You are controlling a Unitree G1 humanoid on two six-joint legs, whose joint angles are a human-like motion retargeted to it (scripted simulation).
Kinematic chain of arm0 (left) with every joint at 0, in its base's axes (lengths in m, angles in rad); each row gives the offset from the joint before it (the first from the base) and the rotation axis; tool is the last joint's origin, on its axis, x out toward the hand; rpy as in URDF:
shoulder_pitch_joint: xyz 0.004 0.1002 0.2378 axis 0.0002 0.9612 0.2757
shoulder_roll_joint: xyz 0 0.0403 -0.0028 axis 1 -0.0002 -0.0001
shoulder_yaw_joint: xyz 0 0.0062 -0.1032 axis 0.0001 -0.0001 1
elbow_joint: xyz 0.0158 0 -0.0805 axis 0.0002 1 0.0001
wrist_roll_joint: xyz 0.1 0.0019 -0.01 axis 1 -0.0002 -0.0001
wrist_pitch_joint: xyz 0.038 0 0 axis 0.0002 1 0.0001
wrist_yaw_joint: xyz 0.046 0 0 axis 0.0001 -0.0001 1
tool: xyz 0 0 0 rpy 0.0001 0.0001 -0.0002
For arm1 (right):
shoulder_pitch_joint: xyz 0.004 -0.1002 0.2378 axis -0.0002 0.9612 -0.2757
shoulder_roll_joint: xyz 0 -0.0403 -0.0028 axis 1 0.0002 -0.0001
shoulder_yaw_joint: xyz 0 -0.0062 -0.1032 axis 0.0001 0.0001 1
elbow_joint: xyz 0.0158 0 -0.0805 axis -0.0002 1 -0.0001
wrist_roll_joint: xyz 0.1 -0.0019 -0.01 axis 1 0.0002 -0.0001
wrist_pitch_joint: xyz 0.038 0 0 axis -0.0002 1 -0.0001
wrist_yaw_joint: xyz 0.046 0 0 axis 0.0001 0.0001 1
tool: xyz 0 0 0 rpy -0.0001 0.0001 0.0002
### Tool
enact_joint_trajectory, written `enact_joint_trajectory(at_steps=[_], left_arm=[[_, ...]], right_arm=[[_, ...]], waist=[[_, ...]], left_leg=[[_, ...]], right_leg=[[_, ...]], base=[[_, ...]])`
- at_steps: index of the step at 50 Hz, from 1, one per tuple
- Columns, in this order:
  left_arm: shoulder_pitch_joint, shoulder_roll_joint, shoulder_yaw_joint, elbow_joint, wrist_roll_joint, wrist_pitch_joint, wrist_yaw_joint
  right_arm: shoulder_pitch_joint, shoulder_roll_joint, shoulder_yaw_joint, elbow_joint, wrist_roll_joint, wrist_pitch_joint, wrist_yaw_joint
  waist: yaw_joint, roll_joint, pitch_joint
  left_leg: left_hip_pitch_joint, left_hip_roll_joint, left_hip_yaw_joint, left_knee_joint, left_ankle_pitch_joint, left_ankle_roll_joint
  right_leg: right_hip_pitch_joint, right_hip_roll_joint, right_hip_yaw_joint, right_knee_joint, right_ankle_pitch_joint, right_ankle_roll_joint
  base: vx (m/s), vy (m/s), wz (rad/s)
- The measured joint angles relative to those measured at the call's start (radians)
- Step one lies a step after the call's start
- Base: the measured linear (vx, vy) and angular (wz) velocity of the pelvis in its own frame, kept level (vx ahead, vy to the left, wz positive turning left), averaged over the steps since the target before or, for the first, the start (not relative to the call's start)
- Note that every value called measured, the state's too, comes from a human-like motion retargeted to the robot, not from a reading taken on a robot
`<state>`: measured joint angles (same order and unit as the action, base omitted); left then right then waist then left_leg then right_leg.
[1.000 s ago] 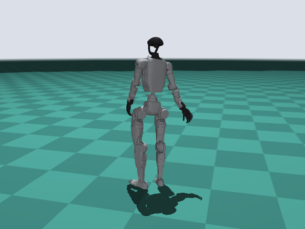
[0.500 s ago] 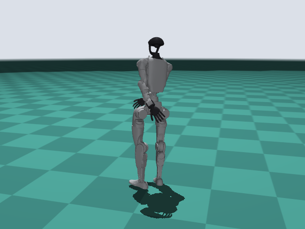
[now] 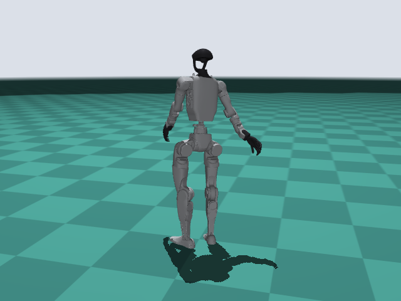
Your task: Upper body actions
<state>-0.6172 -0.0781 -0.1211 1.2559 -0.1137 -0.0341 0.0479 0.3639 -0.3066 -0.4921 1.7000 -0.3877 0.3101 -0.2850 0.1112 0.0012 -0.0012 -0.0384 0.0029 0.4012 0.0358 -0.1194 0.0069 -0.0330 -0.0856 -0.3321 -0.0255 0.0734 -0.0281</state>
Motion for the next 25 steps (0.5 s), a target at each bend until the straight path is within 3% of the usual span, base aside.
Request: enact_joint_trajectory(at_steps=[3,7,12,18,22,25], left_arm=[[0.098,-0.002,0.001,0.033,-0.012,0.008,-0.019],[0.287,0.015,0.051,0.162,0.013,0.049,-0.081],[0.553,0.077,0.203,0.426,0.077,0.182,-0.151],[1.032,0.137,0.344,0.444,0.049,0.319,-0.231],[1.186,0.142,0.416,0.444,0.112,0.286,-0.197],[1.195,0.141,0.447,0.444,0.085,0.289,-0.177]], right_arm=[[-0.084,0.041,0.045,0.0,0.047,-0.038,0.019],[-0.286,0.112,0.186,-0.008,-0.051,-0.045,0.131],[-0.51,0.233,0.416,-0.218,-0.273,-0.086,0.414],[-0.729,0.333,0.665,-0.503,-0.339,-0.261,0.647],[-0.79,0.354,0.743,-0.654,-0.334,-0.394,0.695],[-0.776,0.35,0.767,-0.713,-0.346,-0.484,0.651]], waist=[[0.005,0.007,-0.009],[-0.001,0.018,-0.021],[0.012,0.031,-0.02],[0.019,0.038,-0.018],[0.003,0.05,-0.029],[-0.008,0.05,-0.041]], left_leg=[[0.002,-0.003,-0.004,-0.003,-0.002,0.001],[0.016,-0.007,-0.004,-0.018,-0.002,0.004],[0.057,-0.001,0.043,-0.032,-0.013,-0.004],[0.104,0.012,0.122,-0.044,-0.032,-0.019],[0.105,0.024,0.133,-0.042,-0.038,-0.025],[0.098,0.025,0.125,-0.041,-0.037,-0.025]], right_leg=[[-0.001,-0.001,-0.005,0.001,-0.002,0.0],[-0.002,0.003,-0.007,0.004,-0.003,-0.002],[-0.014,0.013,0.04,0.018,0.004,-0.008],[-0.031,0.033,0.116,0.033,0.014,-0.012],[-0.039,0.041,0.126,0.039,0.012,-0.008],[-0.039,0.039,0.117,0.038,0.009,-0.007]], base=[[0.0,0.0,0.0],[0.0,0.0,0.0],[0.07,-0.02,-0.48],[0.1,0.0,-0.65],[0.01,0.0,-0.07],[0.01,0.0,0.07]])
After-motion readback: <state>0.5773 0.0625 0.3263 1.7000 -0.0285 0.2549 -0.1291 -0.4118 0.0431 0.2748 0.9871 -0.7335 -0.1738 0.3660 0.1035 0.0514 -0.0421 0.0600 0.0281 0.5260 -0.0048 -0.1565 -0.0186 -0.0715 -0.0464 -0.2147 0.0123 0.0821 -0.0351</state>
